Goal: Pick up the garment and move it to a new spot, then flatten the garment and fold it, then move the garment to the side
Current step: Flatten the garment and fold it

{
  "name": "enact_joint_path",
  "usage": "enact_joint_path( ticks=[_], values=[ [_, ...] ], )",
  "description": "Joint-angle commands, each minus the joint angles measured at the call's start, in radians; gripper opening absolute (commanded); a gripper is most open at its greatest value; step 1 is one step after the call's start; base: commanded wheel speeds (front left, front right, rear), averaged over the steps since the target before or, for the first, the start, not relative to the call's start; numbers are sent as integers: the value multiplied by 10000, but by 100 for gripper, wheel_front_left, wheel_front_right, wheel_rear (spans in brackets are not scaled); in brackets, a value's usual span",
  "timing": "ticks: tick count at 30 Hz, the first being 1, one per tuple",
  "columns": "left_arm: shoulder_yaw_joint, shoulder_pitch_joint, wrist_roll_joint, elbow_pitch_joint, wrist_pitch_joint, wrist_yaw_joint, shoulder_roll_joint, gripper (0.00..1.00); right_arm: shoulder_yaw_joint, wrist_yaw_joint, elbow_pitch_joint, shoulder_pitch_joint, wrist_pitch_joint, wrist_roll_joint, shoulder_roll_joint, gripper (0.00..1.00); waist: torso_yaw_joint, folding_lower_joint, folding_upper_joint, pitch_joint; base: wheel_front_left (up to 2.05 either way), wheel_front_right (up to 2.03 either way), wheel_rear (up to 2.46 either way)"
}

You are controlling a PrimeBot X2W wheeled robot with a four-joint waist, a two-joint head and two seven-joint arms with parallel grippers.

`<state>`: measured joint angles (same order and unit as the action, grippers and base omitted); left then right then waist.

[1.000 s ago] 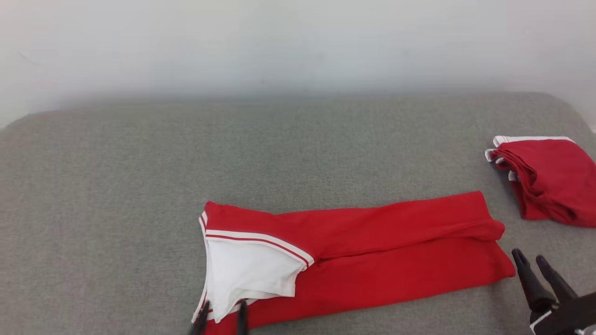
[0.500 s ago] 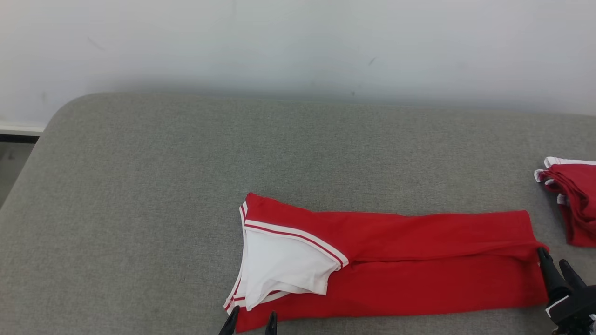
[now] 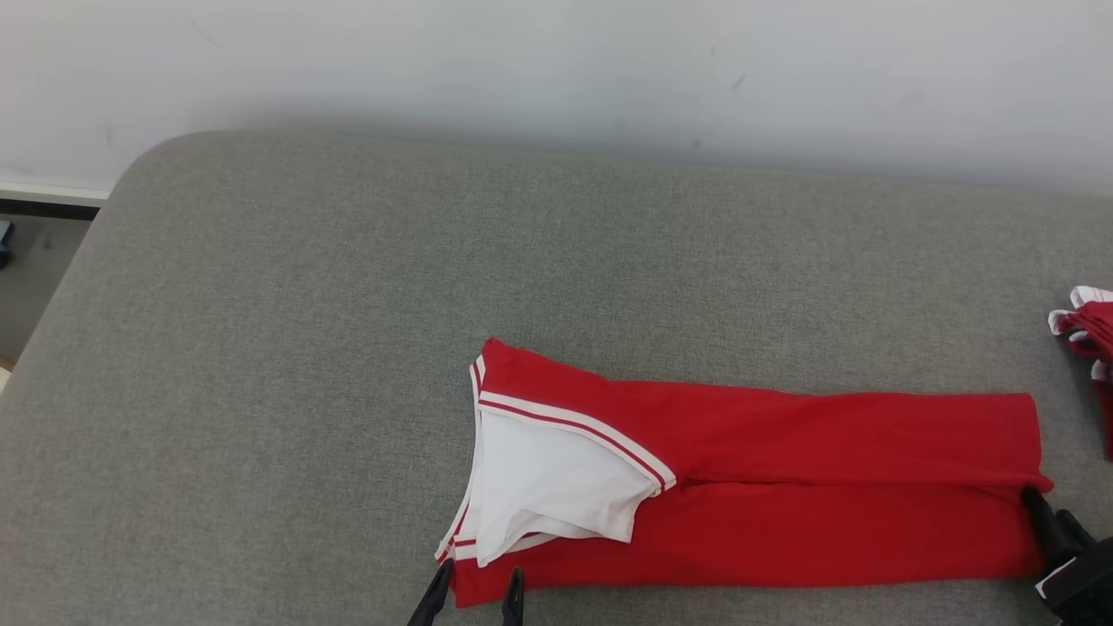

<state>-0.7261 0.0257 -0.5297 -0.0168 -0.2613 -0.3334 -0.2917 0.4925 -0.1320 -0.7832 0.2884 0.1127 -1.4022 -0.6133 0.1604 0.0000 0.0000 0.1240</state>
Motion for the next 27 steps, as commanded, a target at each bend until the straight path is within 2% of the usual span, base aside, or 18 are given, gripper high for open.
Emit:
enact_joint_path(
  ticks=[1, 2, 3, 4, 5, 10, 19, 27],
  values=[
    [39, 64, 102, 8, -40, 42, 27, 100, 205, 21, -47, -208, -198, -94, 295, 74, -11, 0, 0, 40, 0, 0, 0],
    [66, 58, 124, 5, -40, 58, 48, 100, 254, 21, -49, -240, -202, -96, 333, 64, -28, 0, 0, 52, 0, 0, 0],
    [88, 47, 142, 5, -40, 63, 69, 100, 304, 21, -43, -282, -242, -113, 372, 39, -51, 0, 0, 66, 0, 0, 0],
    [106, 52, 166, 5, -40, 56, 91, 100, 338, 21, -20, -297, -255, -123, 377, 28, -74, 0, 0, 89, 0, 0, 0],
    [124, 64, 182, -3, -40, 70, 116, 100, 355, 21, 12, -309, -253, -157, 379, 0, -90, 0, 0, 106, 0, 0, 0],
    [217, 135, 261, -49, -41, 136, 164, 100, 464, 21, 235, -398, -38, -92, 247, 0, -197, 0, 0, 150, 0, 0, 0],
    [418, 93, 281, -19, -41, 198, 77, 100, 262, 21, 737, -368, 734, -197, -469, 0, -511, 0, 0, 50, 0, 0, 0],
    [394, 98, 329, -81, -41, 243, 119, 100, 314, 21, 1189, -465, 1039, -150, -681, 0, -804, 0, 0, -70, 0, 0, 0]
  ],
)
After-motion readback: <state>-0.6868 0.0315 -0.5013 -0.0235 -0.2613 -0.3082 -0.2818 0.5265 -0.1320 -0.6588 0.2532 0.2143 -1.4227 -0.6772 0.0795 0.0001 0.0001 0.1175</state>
